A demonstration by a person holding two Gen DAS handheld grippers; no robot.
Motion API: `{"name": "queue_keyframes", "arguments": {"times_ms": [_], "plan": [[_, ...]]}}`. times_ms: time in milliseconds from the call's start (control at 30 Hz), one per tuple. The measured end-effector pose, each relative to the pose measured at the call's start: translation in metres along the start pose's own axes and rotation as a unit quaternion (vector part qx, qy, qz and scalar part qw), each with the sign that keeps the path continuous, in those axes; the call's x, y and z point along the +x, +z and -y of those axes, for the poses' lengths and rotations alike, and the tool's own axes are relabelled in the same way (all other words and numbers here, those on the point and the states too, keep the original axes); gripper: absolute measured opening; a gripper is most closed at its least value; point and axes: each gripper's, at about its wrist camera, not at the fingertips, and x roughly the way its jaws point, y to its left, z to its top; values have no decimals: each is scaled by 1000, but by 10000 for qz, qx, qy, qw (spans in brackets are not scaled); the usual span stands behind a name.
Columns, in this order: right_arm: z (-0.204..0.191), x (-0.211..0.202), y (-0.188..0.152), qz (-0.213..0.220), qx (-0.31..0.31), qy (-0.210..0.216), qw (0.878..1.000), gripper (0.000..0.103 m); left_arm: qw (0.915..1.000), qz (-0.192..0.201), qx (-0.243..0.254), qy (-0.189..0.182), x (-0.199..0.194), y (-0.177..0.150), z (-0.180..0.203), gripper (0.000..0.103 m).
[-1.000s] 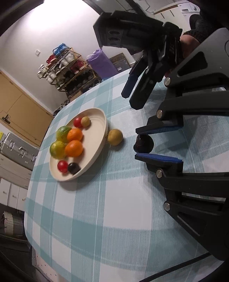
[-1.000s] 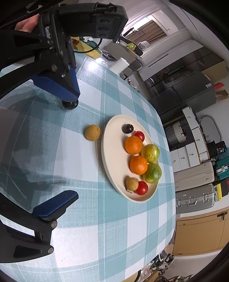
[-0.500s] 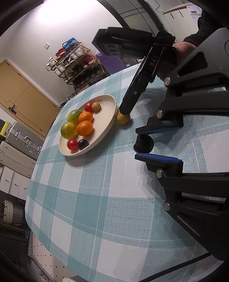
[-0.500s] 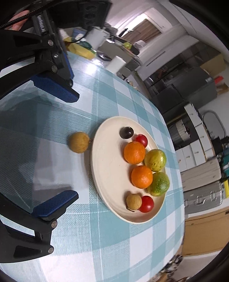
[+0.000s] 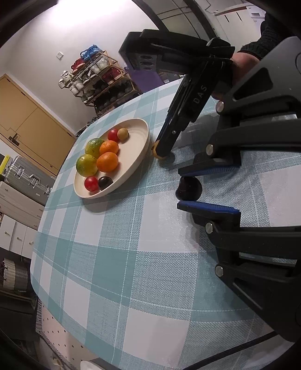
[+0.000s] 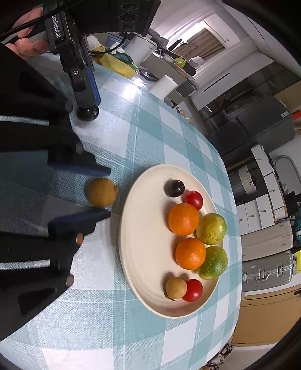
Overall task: Organize fruits
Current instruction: 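Carry the brown fruit and plum onto the plate and open both tools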
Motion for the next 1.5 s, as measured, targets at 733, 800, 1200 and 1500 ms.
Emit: {"name": "queue_keyframes", "arguments": {"times_ms": [733, 800, 1200, 1500], "plan": [[36, -70, -3, 710, 148, 387, 9966, 28, 9985, 186, 504, 100, 12, 39, 58, 19], [38, -72, 2, 739, 153, 402, 9963, 28, 9982, 211, 556, 86, 16, 47, 64, 19], [51, -63, 26, 668, -22, 293, 9973, 28, 9983, 249, 519, -51, 54, 91, 82, 19], [63, -46, 40, 561, -232, 23, 9982, 28, 9986, 21, 496, -209, 100, 109, 94, 19]]}}
